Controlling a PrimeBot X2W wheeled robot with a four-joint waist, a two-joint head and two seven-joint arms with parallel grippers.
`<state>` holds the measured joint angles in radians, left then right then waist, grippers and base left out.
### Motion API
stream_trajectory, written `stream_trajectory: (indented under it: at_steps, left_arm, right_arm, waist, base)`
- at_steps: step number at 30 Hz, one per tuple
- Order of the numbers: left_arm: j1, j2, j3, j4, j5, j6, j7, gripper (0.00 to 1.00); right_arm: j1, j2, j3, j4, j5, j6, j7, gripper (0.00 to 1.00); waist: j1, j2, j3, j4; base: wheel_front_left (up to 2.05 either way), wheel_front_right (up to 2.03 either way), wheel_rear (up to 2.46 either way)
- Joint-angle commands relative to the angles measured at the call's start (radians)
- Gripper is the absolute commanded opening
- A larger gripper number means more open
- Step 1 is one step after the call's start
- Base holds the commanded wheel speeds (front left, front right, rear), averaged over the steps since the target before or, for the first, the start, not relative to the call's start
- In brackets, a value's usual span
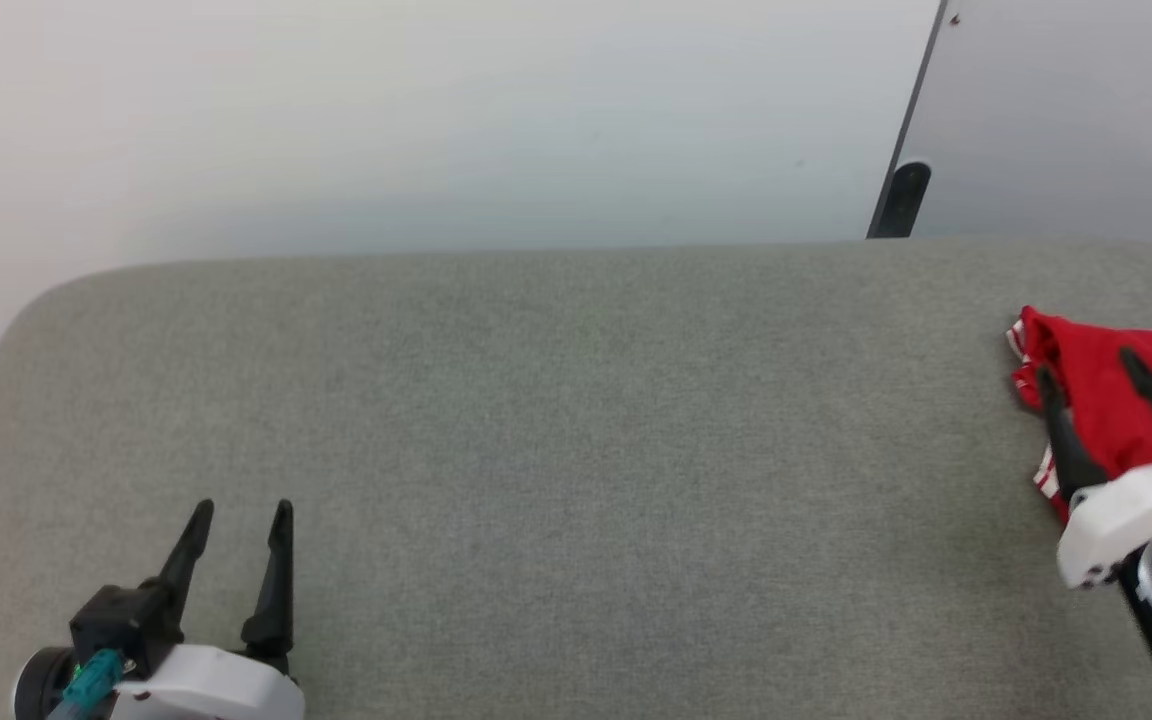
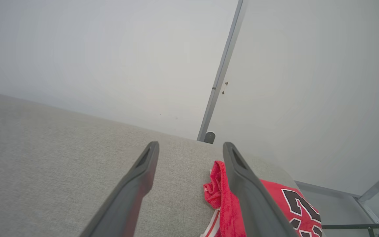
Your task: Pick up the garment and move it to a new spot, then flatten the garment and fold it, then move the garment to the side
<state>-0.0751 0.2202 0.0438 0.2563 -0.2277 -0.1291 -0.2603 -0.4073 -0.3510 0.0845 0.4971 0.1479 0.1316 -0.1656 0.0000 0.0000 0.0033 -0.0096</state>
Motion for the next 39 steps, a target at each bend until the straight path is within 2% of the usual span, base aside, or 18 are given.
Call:
stream_trajectory:
  at_steps: [1,7,20,39]
  left_arm:
    - [0.012,0.004,0.002,-0.003,0.003,-0.003,-0.004,1.0]
    - [0.039,0.0,0.03,-0.012,-0.011,-0.003,-0.004,1.0]
    - [0.078,0.01,0.028,-0.013,-0.043,-0.003,-0.004,1.0]
    - [0.093,0.005,0.029,-0.015,-0.074,-0.003,-0.004,1.0]
  right_arm:
    - [0.015,0.01,-0.006,-0.005,-0.004,-0.001,-0.015,1.0]
    - [0.078,0.07,-0.002,-0.02,-0.016,-0.001,-0.076,1.0]
    - [0.207,0.151,-0.028,-0.098,-0.038,-0.001,-0.097,1.0]
    - [0.272,0.17,-0.042,-0.134,-0.032,-0.001,-0.099,1.0]
  waist:
    - [0.0,0.0,-0.018,-0.011]
    - [0.0,0.0,-0.035,-0.017]
    - [0.0,0.0,-0.054,-0.021]
    - [0.0,0.0,-0.059,-0.018]
  base:
    - [0.0,0.0,0.0]
    - [0.0,0.0,0.0]
    - [0.0,0.0,0.0]
    - [0.0,0.0,0.0]
